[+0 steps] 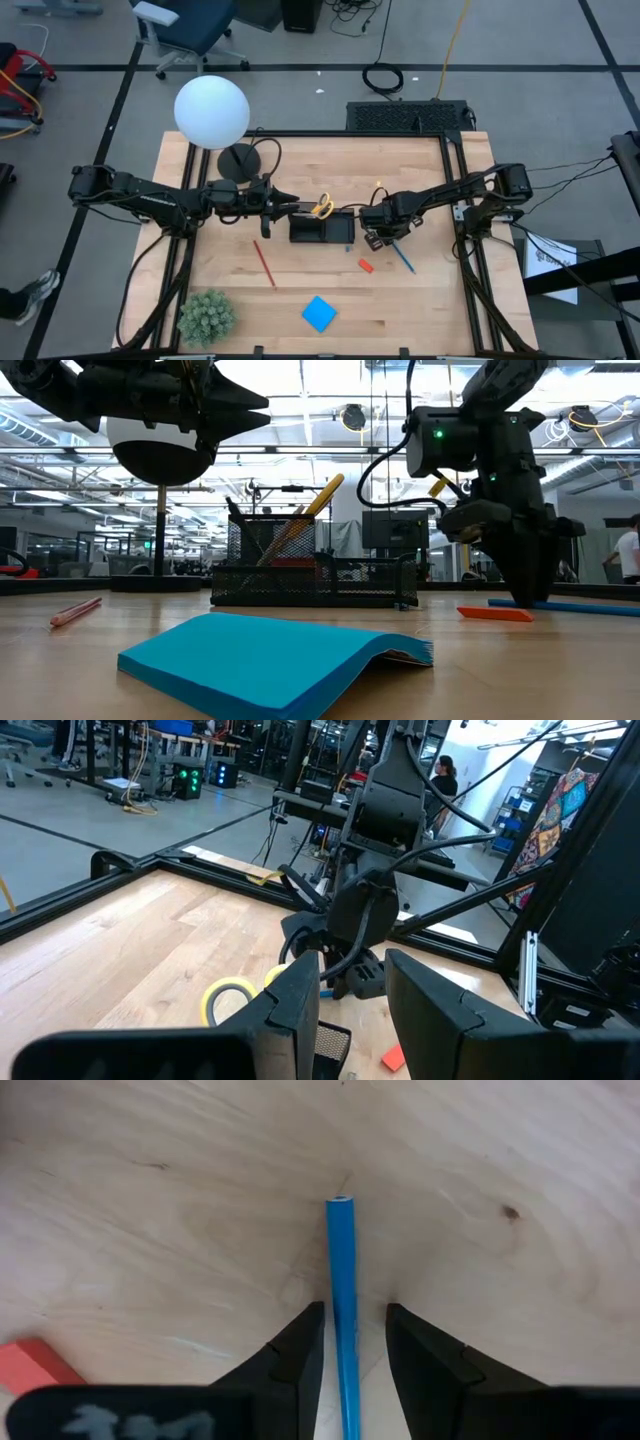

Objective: Pick and place office supplies into organizer
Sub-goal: Put the blue pencil into the desk organizer

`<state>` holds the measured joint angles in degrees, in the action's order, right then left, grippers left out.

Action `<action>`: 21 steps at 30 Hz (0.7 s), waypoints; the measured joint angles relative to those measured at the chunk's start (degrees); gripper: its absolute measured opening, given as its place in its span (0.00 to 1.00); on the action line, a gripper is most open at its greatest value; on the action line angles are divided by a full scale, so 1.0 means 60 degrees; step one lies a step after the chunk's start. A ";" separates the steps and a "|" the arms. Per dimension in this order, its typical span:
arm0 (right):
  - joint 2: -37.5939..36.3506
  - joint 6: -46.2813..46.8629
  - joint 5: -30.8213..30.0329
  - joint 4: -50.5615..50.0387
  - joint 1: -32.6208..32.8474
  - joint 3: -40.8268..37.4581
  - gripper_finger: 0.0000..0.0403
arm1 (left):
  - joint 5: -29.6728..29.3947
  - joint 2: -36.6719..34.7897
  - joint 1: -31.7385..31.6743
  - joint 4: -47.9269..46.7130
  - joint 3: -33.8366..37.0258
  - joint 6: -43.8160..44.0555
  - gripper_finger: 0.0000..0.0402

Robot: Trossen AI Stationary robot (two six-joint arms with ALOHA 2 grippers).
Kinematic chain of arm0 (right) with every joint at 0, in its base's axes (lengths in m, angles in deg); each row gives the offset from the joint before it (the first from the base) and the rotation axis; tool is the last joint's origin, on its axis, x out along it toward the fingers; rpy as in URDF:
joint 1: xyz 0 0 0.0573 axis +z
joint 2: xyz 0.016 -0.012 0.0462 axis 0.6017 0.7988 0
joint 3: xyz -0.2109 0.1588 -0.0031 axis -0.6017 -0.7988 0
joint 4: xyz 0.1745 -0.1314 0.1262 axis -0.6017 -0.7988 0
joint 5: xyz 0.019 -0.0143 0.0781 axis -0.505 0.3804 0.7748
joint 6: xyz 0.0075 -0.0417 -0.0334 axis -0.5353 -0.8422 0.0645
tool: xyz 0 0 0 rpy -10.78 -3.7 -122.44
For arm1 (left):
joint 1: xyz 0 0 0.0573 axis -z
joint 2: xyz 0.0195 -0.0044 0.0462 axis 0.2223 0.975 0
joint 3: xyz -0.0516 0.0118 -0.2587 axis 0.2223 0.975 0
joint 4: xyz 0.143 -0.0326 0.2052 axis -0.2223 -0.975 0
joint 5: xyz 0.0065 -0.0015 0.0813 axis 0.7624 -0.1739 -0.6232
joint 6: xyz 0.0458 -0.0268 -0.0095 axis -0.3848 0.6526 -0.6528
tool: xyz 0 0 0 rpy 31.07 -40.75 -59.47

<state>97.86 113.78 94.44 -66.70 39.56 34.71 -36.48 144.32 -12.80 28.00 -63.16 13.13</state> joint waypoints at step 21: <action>0.0037 -0.0356 -0.0152 0.0293 0.0029 -0.0087 0.13 | 0.0000 -0.0001 -0.0001 0.0002 0.0000 0.0000 0.28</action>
<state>98.09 111.64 93.53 -64.94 39.73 34.19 -36.48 144.31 -12.81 28.01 -63.16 13.13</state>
